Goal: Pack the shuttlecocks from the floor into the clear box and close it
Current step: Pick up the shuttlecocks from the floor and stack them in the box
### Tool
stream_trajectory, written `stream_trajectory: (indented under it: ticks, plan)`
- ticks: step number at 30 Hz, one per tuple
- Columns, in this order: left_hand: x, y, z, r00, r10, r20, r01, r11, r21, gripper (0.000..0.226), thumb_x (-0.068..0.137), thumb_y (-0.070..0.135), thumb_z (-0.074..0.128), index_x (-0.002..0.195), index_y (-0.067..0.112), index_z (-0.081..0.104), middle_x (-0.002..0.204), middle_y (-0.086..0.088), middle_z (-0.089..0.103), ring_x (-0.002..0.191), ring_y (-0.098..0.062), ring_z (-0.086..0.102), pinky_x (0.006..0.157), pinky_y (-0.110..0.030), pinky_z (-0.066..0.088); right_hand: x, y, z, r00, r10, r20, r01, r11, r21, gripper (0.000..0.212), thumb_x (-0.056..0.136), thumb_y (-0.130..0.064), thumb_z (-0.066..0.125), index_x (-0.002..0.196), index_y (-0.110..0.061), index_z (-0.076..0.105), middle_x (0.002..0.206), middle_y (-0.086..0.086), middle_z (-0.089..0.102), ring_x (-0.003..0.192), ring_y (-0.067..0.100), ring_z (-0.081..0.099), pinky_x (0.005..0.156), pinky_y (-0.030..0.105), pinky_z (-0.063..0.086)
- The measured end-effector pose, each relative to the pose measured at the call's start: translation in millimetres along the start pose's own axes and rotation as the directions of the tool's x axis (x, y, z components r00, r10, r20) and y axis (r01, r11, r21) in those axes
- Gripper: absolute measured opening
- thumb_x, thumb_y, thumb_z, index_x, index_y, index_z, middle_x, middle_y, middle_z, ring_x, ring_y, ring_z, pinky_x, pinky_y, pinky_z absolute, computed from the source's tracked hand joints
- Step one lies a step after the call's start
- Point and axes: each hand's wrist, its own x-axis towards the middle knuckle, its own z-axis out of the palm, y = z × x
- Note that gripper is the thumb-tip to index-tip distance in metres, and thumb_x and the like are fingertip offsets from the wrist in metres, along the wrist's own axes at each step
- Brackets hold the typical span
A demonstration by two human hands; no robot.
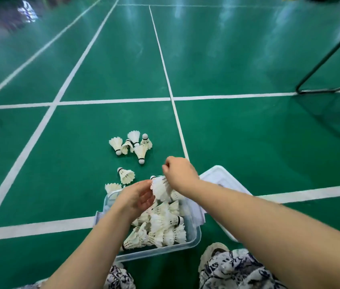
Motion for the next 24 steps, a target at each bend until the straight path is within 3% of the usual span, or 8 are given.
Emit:
stream_trajectory:
  ticks: [2, 4, 6, 9, 13, 16, 20, 24]
  plan:
    - [2.2, -0.5, -4.5, 1.0, -0.005, -0.031, 0.006, 1.0, 0.031, 0.005, 0.086, 0.004, 0.057, 0.083, 0.008, 0.059, 0.062, -0.004, 0.067, 0.052, -0.013, 0.062, 0.054, -0.023, 0.054, -16.0, -0.6, 18.5, 0.996, 0.09, 0.023, -0.093, 0.987, 0.13, 0.028, 0.095, -0.024, 0.041, 0.106, -0.007, 0.06, 0.108, 0.015, 0.065, 0.1, 0.033, 0.058, 0.077, 0.034, 0.045]
    - [7.4, -2.5, -12.0, 0.99, 0.082, -0.111, -0.06, 0.98, 0.19, 0.009, 0.085, -0.002, 0.055, 0.085, 0.007, 0.057, 0.057, -0.006, 0.06, 0.042, -0.011, 0.055, 0.043, -0.02, 0.047, -29.3, 1.8, 31.7, 0.993, 0.104, 0.055, -0.112, 0.974, 0.198, 0.031, 0.095, -0.031, 0.043, 0.113, -0.009, 0.057, 0.115, 0.013, 0.061, 0.104, 0.03, 0.057, 0.087, 0.036, 0.046]
    - [16.4, -7.3, -28.0, 0.945, 0.253, -0.206, -0.141, 0.885, 0.443, 0.012, 0.082, -0.002, 0.054, 0.089, 0.007, 0.057, 0.062, -0.007, 0.054, 0.047, -0.016, 0.051, 0.048, -0.025, 0.046, -31.7, 6.2, 33.1, 0.993, 0.107, 0.051, -0.116, 0.969, 0.219, 0.037, 0.095, -0.036, 0.045, 0.122, -0.011, 0.051, 0.123, 0.011, 0.054, 0.11, 0.029, 0.054, 0.091, 0.036, 0.043]
    - [30.0, -15.1, -56.9, 0.861, 0.41, -0.301, -0.05, 0.656, 0.753, 0.015, 0.078, 0.007, 0.056, 0.087, 0.019, 0.06, 0.082, -0.008, 0.065, 0.07, -0.025, 0.059, 0.068, -0.032, 0.049, -20.8, 17.9, 26.3, 0.985, 0.17, 0.041, -0.175, 0.955, 0.24, 0.041, 0.094, -0.038, 0.045, 0.125, -0.011, 0.049, 0.125, 0.01, 0.054, 0.111, 0.027, 0.054, 0.091, 0.033, 0.042]
    - [43.2, -34.7, -79.7, 0.858, 0.392, -0.331, 0.082, 0.532, 0.843, 0.017, 0.082, 0.012, 0.054, 0.094, 0.02, 0.061, 0.102, -0.01, 0.067, 0.088, -0.028, 0.059, 0.066, -0.026, 0.039, -15.4, 35.5, 29.8, 0.968, 0.222, 0.117, -0.244, 0.942, 0.231, 0.035, 0.094, -0.034, 0.044, 0.12, -0.011, 0.054, 0.122, 0.009, 0.059, 0.107, 0.025, 0.055, 0.086, 0.031, 0.042]
    - [49.6, -53.4, -83.0, 0.846, 0.43, -0.316, 0.119, 0.425, 0.897, 0.018, 0.085, 0.012, 0.048, 0.096, 0.021, 0.06, 0.097, -0.006, 0.065, 0.082, -0.025, 0.056, 0.065, -0.026, 0.042, -21.6, 41.8, 40.8, 0.959, 0.211, 0.187, -0.251, 0.942, 0.224, 0.03, 0.094, -0.031, 0.043, 0.113, -0.012, 0.056, 0.115, 0.008, 0.062, 0.09, 0.021, 0.052, 0.076, 0.028, 0.039]
    - [64.3, -67.7, -80.4, 0.842, 0.433, -0.323, 0.088, 0.481, 0.873, 0.014, 0.089, 0.009, 0.045, 0.091, 0.017, 0.055, 0.087, -0.006, 0.063, 0.073, -0.022, 0.057, 0.068, -0.032, 0.053, -23.5, 45.5, 51.9, 0.955, 0.19, 0.229, -0.241, 0.946, 0.218, 0.027, 0.095, -0.031, 0.045, 0.109, -0.014, 0.058, 0.109, 0.007, 0.065, 0.085, 0.019, 0.051, 0.073, 0.027, 0.038]
    - [74.9, -77.4, -77.9, 0.865, 0.339, -0.371, 0.106, 0.599, 0.794, 0.011, 0.088, 0.012, 0.05, 0.096, 0.013, 0.057, 0.086, -0.008, 0.061, 0.072, -0.022, 0.054, 0.06, -0.029, 0.044, -19.8, 47.1, 58.0, 0.948, 0.202, 0.246, -0.257, 0.942, 0.217, 0.026, 0.094, -0.031, 0.045, 0.107, -0.014, 0.06, 0.108, 0.006, 0.066, 0.086, 0.019, 0.052, 0.075, 0.028, 0.039]
